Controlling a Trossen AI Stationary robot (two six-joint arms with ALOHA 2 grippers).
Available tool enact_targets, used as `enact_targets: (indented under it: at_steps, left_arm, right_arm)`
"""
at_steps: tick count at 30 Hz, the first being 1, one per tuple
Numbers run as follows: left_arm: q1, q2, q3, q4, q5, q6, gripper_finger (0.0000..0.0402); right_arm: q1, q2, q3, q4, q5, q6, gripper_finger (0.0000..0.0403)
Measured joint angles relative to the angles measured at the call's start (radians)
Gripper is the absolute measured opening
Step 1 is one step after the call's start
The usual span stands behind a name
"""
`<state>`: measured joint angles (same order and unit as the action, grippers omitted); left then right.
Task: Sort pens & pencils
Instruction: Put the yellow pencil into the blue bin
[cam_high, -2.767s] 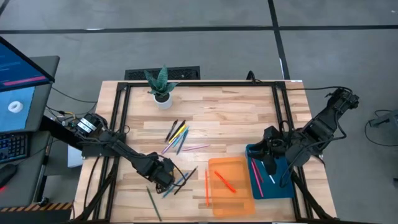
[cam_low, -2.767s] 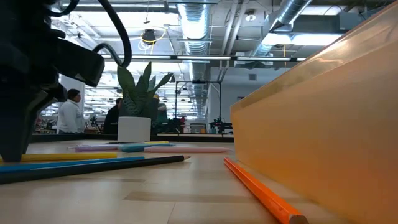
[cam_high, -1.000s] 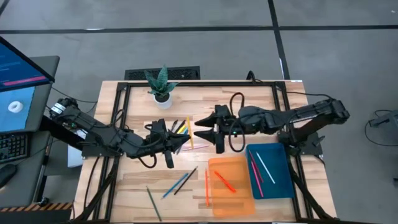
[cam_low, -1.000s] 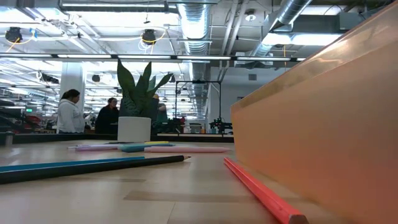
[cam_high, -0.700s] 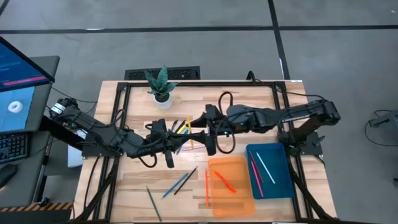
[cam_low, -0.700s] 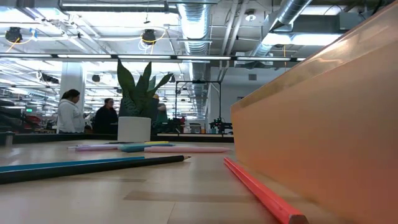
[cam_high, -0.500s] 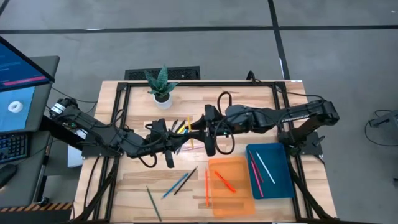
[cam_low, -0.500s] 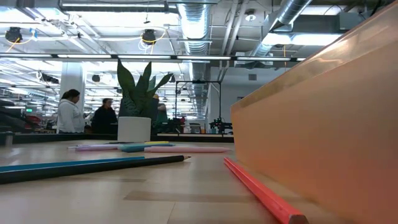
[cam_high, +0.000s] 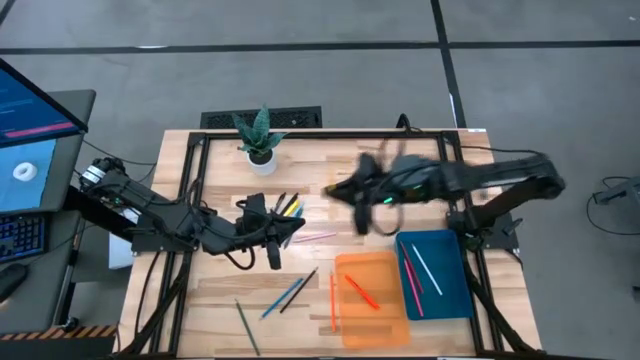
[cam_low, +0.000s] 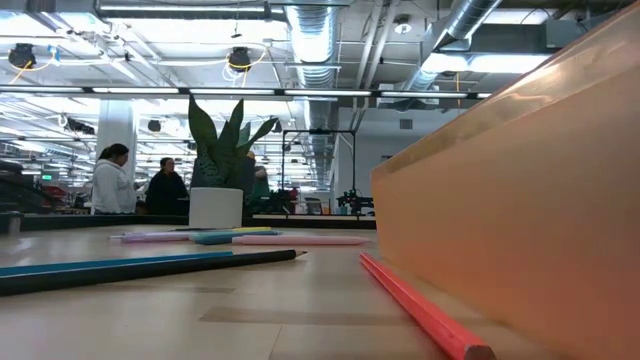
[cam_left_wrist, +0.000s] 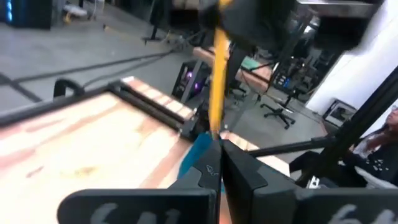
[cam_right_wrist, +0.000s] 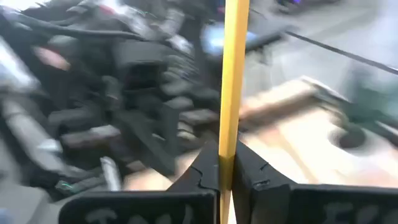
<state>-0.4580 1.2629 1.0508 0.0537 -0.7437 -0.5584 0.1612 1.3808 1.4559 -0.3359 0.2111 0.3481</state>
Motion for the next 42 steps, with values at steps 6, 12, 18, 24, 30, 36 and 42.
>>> enact_targets:
  at_steps: [6, 12, 18, 24, 30, 36, 42]
  left_arm:
    - [0.0, 0.0, 0.0, -0.171, 0.007, -0.143, 0.0]
    - [0.0, 0.0, 0.0, -0.295, 0.049, -0.249, 0.0]
    - [0.0, 0.0, 0.0, -0.319, 0.088, -0.259, 0.0]
    - [0.0, 0.0, 0.0, -0.329, 0.094, -0.263, 0.0]
    - [0.0, 0.0, 0.0, -0.435, 0.177, -0.355, 0.0]
    - [-0.001, 0.0, -0.002, -0.543, 0.229, -0.467, 0.0]
    - [-0.001, 0.0, -0.002, -0.574, 0.244, -0.528, 0.0]
  right_arm:
    - [0.109, -0.198, -0.006, -0.679, 0.283, 0.313, 0.0025]
    - [0.433, -0.27, -0.168, -1.155, 0.312, 1.016, 0.0025]
    - [0.792, -0.239, -0.411, -1.019, 0.283, 1.605, 0.0025]
    - [0.904, -0.13, -0.515, -0.924, 0.178, 1.859, 0.0025]
    - [0.858, -0.059, -0.518, -0.915, 0.036, 1.796, 0.0025]
    - [0.803, -0.033, -0.584, -0.806, -0.038, 1.723, 0.0026]
    - [0.762, -0.036, -0.654, -0.753, -0.032, 1.736, 0.0059]
